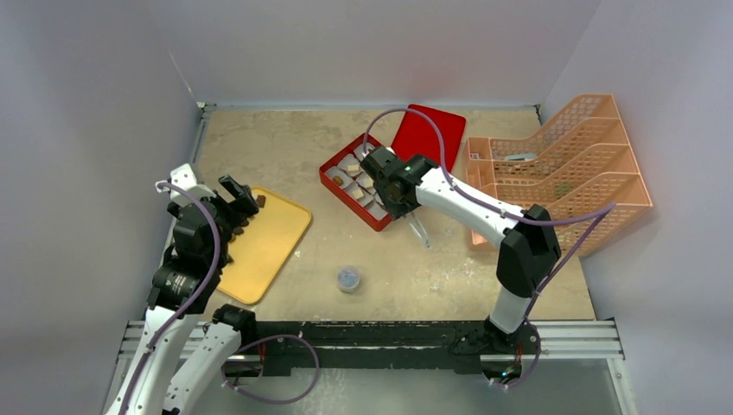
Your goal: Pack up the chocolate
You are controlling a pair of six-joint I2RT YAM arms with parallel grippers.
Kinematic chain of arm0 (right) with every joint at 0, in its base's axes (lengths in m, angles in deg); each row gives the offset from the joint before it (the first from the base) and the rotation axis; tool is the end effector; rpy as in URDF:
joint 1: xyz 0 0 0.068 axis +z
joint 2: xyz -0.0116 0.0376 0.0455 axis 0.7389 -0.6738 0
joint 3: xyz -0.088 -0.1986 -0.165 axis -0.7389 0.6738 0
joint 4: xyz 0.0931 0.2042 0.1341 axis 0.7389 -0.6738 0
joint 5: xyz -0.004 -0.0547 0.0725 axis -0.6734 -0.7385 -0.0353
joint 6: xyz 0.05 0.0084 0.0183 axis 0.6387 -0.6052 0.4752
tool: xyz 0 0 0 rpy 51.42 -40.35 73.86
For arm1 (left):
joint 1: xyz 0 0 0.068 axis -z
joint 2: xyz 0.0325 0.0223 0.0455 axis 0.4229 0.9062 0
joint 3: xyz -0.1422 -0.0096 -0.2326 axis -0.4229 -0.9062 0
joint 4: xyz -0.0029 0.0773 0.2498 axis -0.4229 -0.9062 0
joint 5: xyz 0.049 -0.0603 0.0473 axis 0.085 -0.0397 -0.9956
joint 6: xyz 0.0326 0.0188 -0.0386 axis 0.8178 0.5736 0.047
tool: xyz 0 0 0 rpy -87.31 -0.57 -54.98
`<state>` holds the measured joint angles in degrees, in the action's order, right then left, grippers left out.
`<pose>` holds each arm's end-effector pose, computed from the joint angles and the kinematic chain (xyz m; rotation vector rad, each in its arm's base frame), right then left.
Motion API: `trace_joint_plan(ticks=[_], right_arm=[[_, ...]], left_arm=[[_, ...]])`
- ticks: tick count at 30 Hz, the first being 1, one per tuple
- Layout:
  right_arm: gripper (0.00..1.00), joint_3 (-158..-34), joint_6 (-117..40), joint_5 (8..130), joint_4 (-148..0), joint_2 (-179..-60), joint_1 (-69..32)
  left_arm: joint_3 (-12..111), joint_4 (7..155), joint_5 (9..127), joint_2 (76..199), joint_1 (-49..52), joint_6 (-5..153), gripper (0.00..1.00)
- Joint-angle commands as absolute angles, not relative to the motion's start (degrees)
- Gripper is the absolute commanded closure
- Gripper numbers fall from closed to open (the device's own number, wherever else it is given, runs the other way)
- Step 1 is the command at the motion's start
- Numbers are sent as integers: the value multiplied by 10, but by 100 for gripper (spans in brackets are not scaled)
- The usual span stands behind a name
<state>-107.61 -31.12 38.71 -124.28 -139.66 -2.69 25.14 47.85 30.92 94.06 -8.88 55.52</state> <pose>0.2707 0.2507 0.2768 -0.5690 2.4945 -0.1641 0.1187 -0.0163 0.3489 -0.5664 1.7199 -0.1091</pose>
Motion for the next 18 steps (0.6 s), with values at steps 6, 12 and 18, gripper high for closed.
trace_joint_plan(ticks=[6, 12, 18], right_arm=[[59, -1157, -340, 371, -1222, -1354, -26], [58, -1192, -361, 401, -1185, -1358, -1], [58, -1242, -387, 401, -1156, -1398, 45]], left_arm=[[297, 479, 293, 933, -90, 567, 16], [323, 468, 291, 927, -90, 567, 16], [361, 461, 290, 920, -90, 565, 16]])
